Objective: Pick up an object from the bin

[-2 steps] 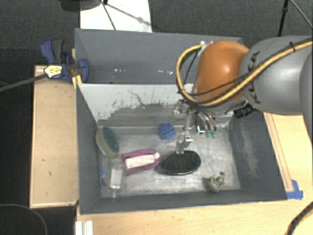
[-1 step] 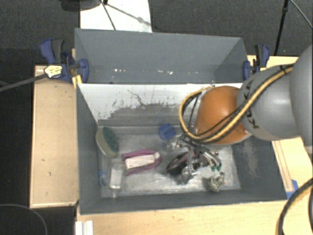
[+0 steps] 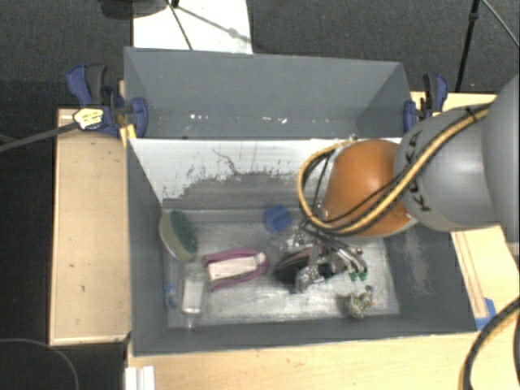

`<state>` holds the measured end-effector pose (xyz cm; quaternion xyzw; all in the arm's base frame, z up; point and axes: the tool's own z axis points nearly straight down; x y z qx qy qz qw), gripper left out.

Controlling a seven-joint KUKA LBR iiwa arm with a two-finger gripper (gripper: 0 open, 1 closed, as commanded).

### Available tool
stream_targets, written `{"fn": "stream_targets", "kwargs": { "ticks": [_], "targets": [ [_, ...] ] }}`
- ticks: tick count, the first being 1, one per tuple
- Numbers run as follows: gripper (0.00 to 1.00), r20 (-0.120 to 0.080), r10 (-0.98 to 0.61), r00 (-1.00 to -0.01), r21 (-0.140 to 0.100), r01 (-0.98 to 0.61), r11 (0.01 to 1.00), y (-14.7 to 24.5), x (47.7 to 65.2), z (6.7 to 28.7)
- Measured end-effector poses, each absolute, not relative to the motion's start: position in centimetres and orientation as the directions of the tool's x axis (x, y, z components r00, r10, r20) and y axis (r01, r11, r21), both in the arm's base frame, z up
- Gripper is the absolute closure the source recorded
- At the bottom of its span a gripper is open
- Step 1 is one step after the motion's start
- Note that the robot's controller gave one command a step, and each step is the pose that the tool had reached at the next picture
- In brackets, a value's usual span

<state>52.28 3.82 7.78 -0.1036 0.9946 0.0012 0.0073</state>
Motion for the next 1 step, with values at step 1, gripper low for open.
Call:
{"fn": "stream_targets", "kwargs": {
  "ticks": [1],
  "targets": [
    [1.0, -0.008, -0.413, -0.911, -0.003, -0.413, 0.911, 3.12, 53.09, 22.14]
  ]
}}
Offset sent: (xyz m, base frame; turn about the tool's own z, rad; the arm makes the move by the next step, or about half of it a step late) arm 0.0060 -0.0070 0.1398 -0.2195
